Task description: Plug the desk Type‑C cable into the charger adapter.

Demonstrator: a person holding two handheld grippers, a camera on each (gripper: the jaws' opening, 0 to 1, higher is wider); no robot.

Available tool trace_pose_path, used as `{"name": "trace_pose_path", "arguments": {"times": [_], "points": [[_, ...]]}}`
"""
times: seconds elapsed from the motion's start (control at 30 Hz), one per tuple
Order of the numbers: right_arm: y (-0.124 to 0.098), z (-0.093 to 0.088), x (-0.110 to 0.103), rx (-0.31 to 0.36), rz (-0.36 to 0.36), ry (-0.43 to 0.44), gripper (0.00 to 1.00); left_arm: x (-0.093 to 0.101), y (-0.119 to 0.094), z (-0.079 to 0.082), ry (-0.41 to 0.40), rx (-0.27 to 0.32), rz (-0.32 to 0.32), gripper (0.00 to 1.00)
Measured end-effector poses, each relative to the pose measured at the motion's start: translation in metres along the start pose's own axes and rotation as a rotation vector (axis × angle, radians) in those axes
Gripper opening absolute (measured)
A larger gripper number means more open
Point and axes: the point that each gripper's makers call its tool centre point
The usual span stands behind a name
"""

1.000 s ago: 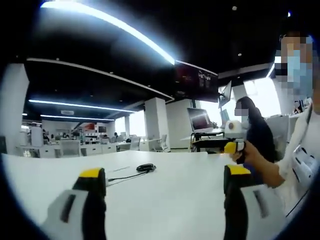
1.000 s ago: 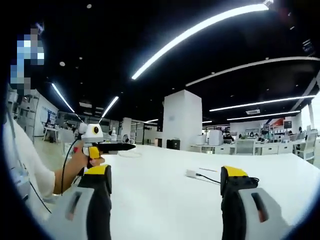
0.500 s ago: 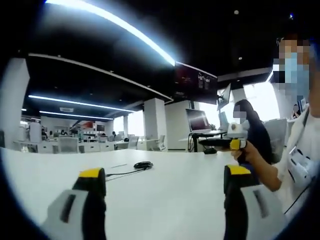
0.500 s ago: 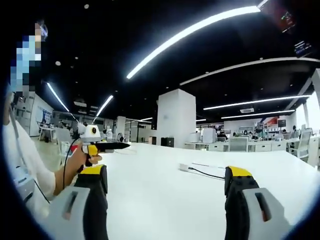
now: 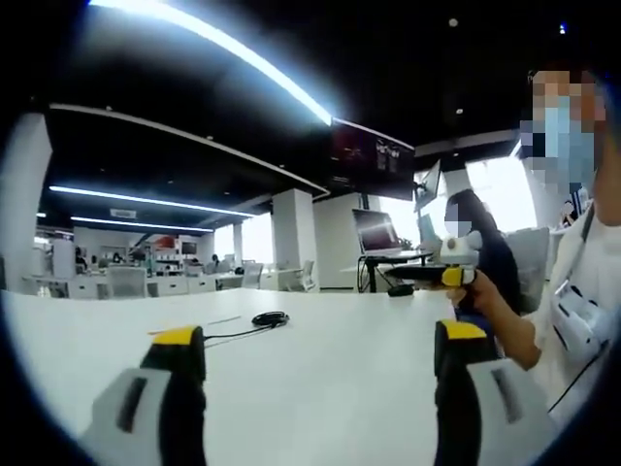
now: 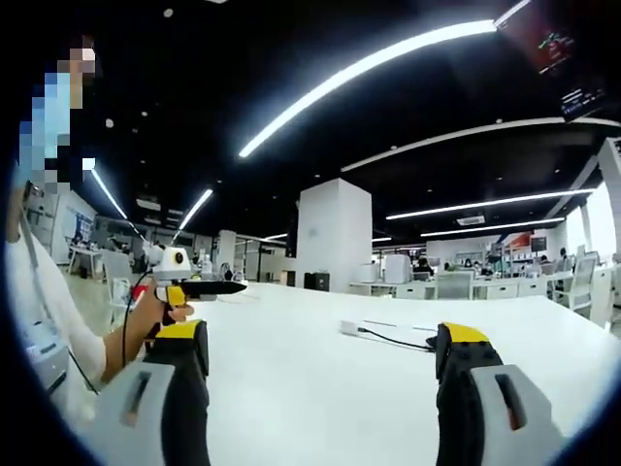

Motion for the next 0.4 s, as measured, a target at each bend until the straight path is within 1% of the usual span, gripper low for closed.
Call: {"name": "trace_pose_path", "arguments": {"times": [0.13, 0.3, 0.4], "points": [[-0.0020, -0.0007, 0.0013, -0.001, -0.007, -0.007, 1.00, 0.0013, 0.0000, -0.0011, -0.012, 0.004, -0.004, 1.00], [-0.0031, -0.0064, 0.0045, -0.020, -0.012, -0.007, 1.00, -0.0009, 0.0007, -0.0026, -0.025, 0.005, 0.002, 1.00], [-0.0032, -0.0045, 0.0053, -0.012, -0.012, -0.003, 1.00, -0.0011, 0.0003, -0.0037, -0.030, 0.005, 0.001, 1.00]]}}
Point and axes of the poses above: the point that each gripper's makers call its tool centre point, and the gripper's own axes: y roughly forward along the fingers, x roughly to its right, z roughly out of its top, and after that the axes turned 8 degrees about y, right-handed
